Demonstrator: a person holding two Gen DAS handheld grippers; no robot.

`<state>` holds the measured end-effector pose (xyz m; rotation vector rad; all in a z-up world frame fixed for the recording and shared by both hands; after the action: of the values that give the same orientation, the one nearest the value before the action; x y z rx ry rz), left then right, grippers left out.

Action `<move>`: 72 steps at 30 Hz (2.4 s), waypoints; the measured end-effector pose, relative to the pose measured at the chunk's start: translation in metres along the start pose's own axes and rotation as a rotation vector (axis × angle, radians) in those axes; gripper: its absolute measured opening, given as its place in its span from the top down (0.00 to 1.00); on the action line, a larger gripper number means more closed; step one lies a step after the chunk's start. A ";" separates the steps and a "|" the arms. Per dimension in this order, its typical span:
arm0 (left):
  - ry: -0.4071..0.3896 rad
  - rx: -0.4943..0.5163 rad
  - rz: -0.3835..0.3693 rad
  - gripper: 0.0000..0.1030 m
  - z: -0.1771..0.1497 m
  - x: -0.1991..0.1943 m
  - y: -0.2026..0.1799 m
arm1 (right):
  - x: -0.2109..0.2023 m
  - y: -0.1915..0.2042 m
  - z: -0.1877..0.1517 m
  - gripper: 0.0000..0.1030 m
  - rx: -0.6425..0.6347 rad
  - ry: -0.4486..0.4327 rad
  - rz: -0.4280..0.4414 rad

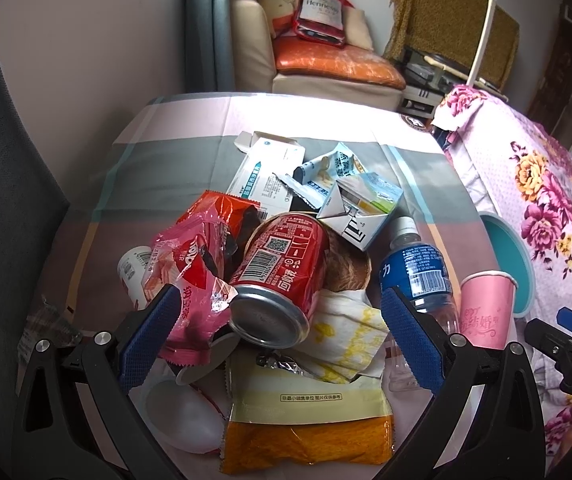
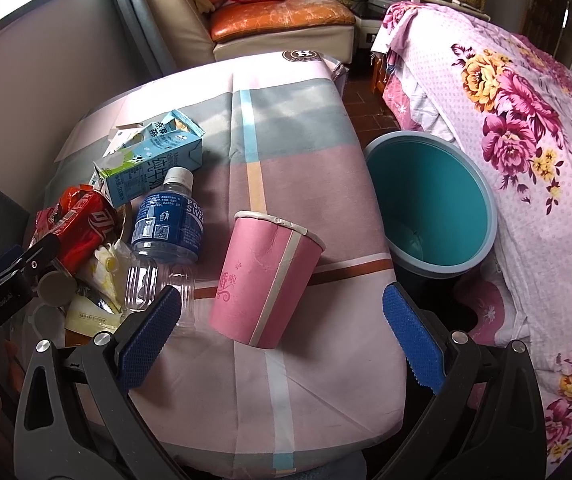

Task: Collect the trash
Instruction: 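Move the right tool to the pink paper cup while the left tool approaches the trash pile, then close the right tool on the pink paper cup while the left tool moves toward the blue bottle, then close the left tool on the blue Pocari Sweat bottle while the right tool holds the cup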

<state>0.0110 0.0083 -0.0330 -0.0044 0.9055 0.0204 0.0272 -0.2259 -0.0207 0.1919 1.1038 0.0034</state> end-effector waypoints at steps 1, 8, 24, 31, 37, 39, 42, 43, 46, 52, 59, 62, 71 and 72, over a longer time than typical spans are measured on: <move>0.001 0.000 -0.001 0.03 0.000 0.000 0.000 | 0.000 0.000 0.000 0.06 0.000 0.002 0.000; 0.006 -0.002 -0.005 0.03 0.000 0.001 0.000 | 0.002 0.000 0.001 0.06 0.005 0.005 0.002; 0.030 -0.038 -0.030 0.03 -0.010 0.005 0.010 | 0.038 -0.009 0.003 0.20 0.061 0.080 0.052; 0.048 -0.008 -0.077 0.03 0.002 0.008 0.003 | 0.059 -0.012 0.009 0.20 0.084 0.120 0.083; 0.055 0.049 -0.106 0.03 0.008 0.009 -0.017 | 0.073 -0.010 0.012 0.37 0.109 0.163 0.189; 0.058 0.068 -0.115 0.03 0.012 0.011 -0.024 | 0.069 -0.005 0.013 0.40 0.076 0.142 0.179; 0.054 0.089 -0.123 0.03 0.015 0.011 -0.032 | 0.065 -0.009 0.013 0.41 0.090 0.142 0.203; 0.056 0.096 -0.129 0.04 0.016 0.011 -0.034 | 0.063 -0.012 0.014 0.41 0.096 0.136 0.202; 0.067 0.122 -0.157 0.13 0.020 0.011 -0.045 | 0.059 -0.022 0.017 0.41 0.119 0.122 0.209; 0.088 0.205 -0.236 0.25 0.028 0.009 -0.081 | 0.054 -0.037 0.020 0.41 0.142 0.101 0.211; 0.202 0.272 -0.244 0.25 0.021 0.047 -0.117 | 0.052 -0.047 0.019 0.40 0.146 0.085 0.206; 0.246 0.285 -0.221 0.25 0.016 0.064 -0.124 | 0.053 -0.052 0.019 0.40 0.148 0.088 0.208; 0.343 0.299 -0.177 0.33 0.004 0.106 -0.127 | 0.058 -0.068 0.021 0.40 0.179 0.096 0.226; 0.326 0.309 -0.165 0.34 0.005 0.104 -0.127 | 0.057 -0.069 0.021 0.40 0.180 0.094 0.226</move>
<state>0.0815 -0.1172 -0.1125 0.2100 1.2237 -0.2806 0.0654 -0.2914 -0.0732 0.4813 1.1711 0.1165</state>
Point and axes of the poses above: each gripper's, at about its wrist camera, not at the fingertips, and x roughly the way its jaws point, y to its left, z to its top, the point moved 2 cm from there along x, roughly the way its jaws point, and after that the axes turned 6 degrees about x, right-handed, at the moved point
